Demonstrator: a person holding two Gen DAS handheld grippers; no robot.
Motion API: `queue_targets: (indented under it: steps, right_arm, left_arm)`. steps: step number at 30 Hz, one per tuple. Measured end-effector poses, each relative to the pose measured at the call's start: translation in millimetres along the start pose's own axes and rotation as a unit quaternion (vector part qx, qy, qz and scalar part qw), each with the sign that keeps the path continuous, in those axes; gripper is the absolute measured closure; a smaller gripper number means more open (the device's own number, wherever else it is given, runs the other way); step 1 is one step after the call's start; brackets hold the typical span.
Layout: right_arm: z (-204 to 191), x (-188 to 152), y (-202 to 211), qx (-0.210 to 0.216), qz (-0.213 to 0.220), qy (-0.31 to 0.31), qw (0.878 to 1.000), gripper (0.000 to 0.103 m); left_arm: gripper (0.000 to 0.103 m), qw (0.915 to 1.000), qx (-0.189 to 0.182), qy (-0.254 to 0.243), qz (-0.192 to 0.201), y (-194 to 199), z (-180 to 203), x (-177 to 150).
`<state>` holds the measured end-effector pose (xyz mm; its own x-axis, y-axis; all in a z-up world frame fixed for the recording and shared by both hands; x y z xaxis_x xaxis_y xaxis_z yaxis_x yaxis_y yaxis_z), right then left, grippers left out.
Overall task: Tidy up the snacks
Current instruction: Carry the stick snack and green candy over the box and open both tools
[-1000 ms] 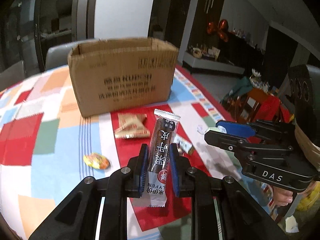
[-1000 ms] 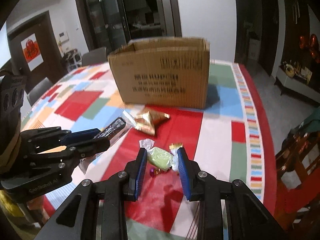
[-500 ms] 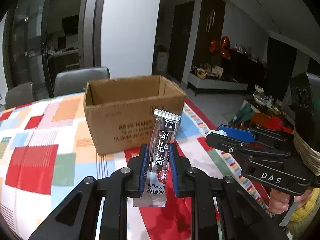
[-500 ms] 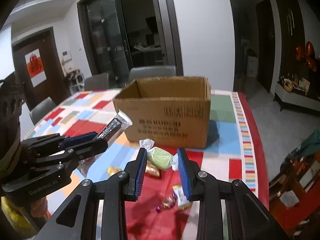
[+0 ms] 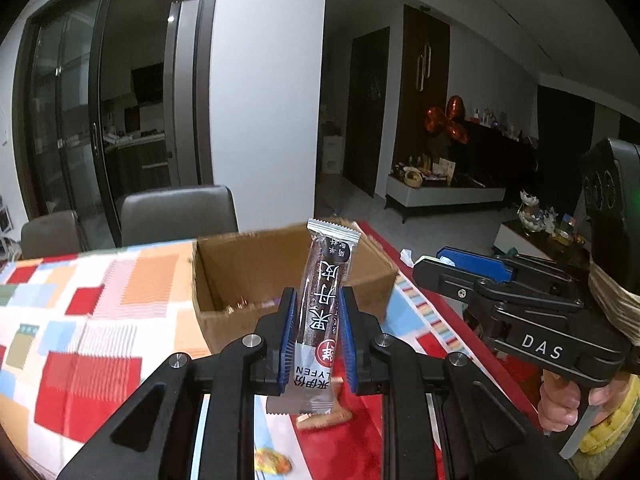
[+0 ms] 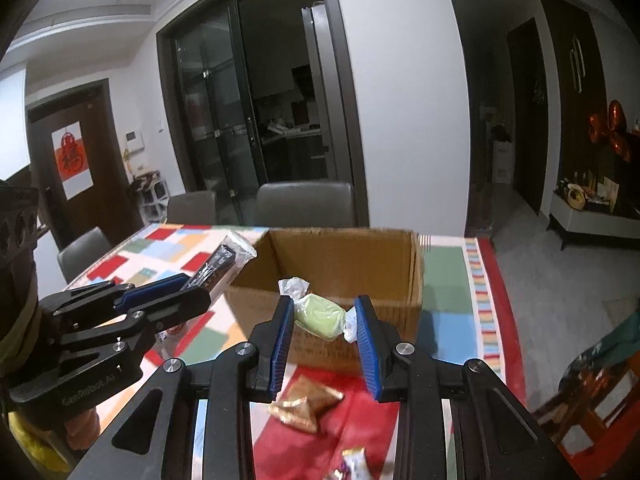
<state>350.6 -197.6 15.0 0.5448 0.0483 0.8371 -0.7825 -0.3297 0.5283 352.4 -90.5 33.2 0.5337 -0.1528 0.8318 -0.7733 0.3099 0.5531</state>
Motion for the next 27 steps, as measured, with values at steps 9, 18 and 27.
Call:
queue_targets:
  steps: [9,18,27]
  right_arm:
    - [5,35,-22,-0.014,0.012,0.005,1.000,0.071]
    - [10,56,-51,-0.016,0.009,0.003,1.000,0.071]
    - [23,62,-78,-0.025,-0.011,-0.004,1.000,0.070]
  left_arm:
    - [0.082,1.0000,0.007,0.002,-0.002,-29,-17,29]
    - [0.082,0.9999,0.004,0.000,-0.011,-64,-31,42]
    - [0.080,0.9995,0.008,0.004,-0.031,-98,-39,48]
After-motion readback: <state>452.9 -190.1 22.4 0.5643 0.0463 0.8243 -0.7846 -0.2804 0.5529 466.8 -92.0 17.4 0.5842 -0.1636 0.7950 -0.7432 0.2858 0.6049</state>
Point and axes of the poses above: each gripper's, at about its wrist camera, not at the fingertips, and y roughly against the way its jaws point, z to its right, x to its top, the point moved 9 cm from there along -y, roughly the way its jaws point, and after that the axes turned 4 degrees about -z, right-handed, at the moved point
